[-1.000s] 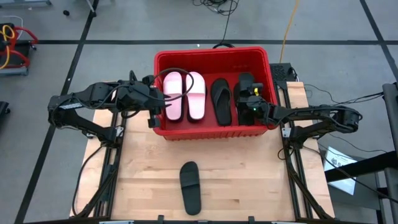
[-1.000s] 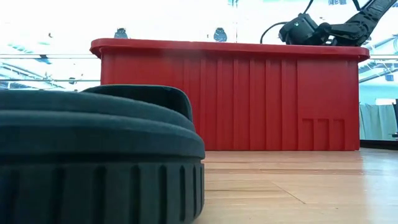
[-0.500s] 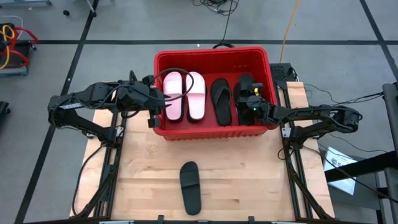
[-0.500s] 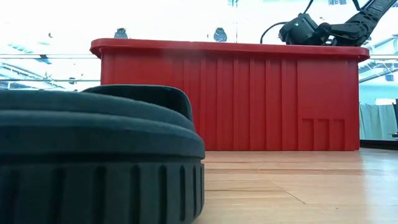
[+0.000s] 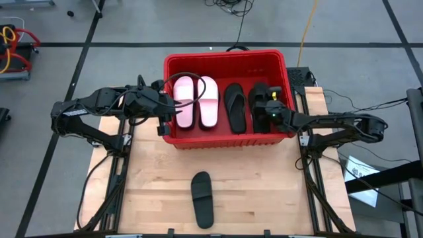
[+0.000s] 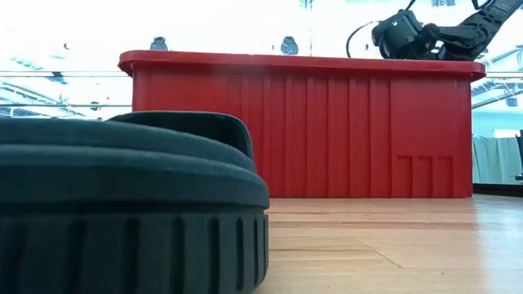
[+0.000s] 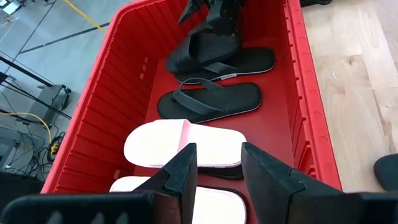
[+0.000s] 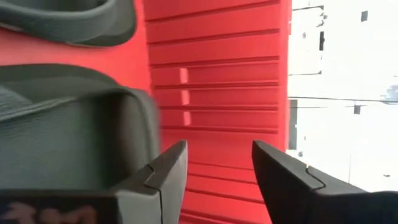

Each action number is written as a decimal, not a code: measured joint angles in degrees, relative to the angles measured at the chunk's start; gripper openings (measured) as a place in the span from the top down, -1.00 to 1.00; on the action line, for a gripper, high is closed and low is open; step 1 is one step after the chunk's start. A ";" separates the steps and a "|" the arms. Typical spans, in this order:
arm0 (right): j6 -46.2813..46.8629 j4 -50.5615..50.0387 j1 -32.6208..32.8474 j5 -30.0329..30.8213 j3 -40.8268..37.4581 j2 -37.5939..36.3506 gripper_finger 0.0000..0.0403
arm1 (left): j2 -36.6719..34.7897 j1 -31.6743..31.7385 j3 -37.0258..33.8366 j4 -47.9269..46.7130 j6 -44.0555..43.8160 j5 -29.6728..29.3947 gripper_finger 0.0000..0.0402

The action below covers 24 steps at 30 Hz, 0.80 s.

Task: Pick and place slides into bin
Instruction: Put the black slide into the red container

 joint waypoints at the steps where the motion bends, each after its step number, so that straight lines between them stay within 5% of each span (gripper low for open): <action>1: -0.32 0.26 0.00 0.00 0.01 -0.57 0.16 | 0.00 0.00 0.00 0.00 -0.05 0.00 0.38; 17: -0.48 0.36 3.34 1.19 0.04 -11.77 0.21 | -0.02 0.00 0.00 1.31 -0.10 0.02 0.38; 24: 5.23 8.84 3.23 1.20 0.12 -12.73 0.21 | -0.02 0.00 0.00 2.64 -0.32 0.02 0.38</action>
